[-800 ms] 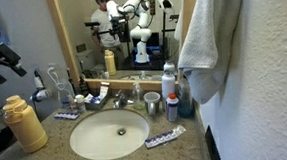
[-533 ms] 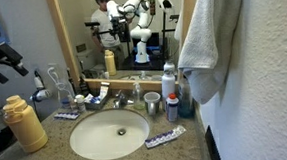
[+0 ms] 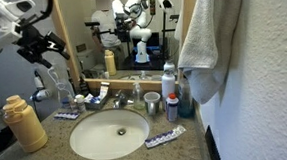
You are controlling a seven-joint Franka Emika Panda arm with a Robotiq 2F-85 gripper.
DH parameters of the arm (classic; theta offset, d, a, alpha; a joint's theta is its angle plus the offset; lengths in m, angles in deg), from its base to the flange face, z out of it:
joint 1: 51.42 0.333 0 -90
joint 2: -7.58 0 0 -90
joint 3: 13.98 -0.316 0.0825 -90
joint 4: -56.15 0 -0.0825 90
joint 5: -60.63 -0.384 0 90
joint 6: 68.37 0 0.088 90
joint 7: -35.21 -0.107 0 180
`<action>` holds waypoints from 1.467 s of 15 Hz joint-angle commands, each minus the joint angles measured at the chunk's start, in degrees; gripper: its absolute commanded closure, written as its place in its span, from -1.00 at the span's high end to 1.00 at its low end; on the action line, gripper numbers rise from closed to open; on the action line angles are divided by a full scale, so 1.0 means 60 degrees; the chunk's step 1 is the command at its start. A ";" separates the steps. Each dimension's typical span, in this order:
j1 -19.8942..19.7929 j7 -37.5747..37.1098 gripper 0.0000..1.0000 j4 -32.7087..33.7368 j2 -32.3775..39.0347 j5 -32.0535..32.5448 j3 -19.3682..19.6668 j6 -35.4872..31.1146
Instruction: Push the faucet handle up and then down
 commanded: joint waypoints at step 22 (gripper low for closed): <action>-0.1333 0.1238 1.00 0.2187 0.7700 0.0777 0.1600 -0.6525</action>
